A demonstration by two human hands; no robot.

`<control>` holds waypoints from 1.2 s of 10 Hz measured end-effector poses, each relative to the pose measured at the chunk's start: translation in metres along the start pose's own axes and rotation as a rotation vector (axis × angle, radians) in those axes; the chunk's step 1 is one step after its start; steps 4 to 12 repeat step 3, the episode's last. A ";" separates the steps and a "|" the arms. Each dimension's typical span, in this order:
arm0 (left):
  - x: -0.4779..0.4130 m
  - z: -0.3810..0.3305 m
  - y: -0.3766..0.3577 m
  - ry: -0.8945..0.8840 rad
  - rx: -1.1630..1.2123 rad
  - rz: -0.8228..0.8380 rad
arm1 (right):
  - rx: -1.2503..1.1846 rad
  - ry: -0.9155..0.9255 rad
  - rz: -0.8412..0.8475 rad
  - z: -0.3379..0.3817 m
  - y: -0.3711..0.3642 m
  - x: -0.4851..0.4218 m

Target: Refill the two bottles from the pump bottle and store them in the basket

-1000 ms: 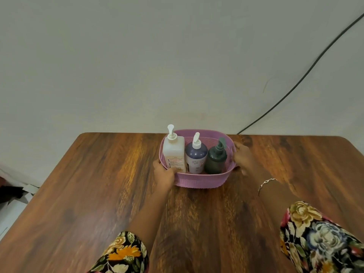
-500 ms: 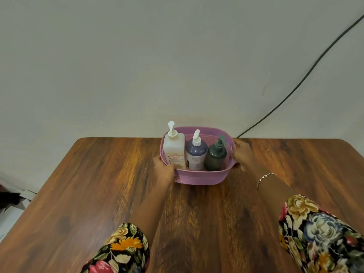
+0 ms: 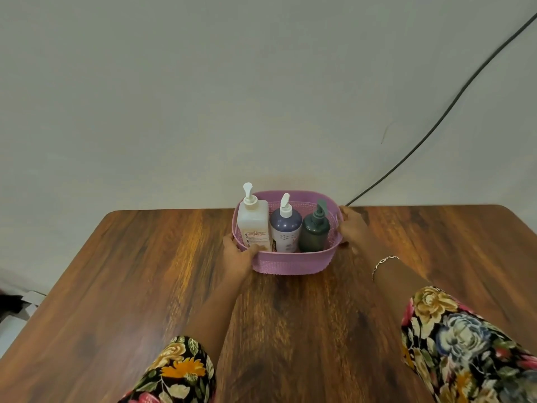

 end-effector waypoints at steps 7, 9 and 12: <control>0.032 -0.010 0.022 -0.383 -0.666 -0.174 | 0.283 0.106 -0.139 -0.005 0.012 0.065; 0.032 -0.010 0.022 -0.383 -0.666 -0.174 | 0.283 0.106 -0.139 -0.005 0.012 0.065; 0.032 -0.010 0.022 -0.383 -0.666 -0.174 | 0.283 0.106 -0.139 -0.005 0.012 0.065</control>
Point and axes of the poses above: each hand's wrist, its own x-axis away from the middle knuckle, its own y-axis out of the back of the hand, z = x × y, the point moved 2 cm from there along -x, towards the middle knuckle, and after that the axes turned 8 degrees about x, right-handed, at the moved point
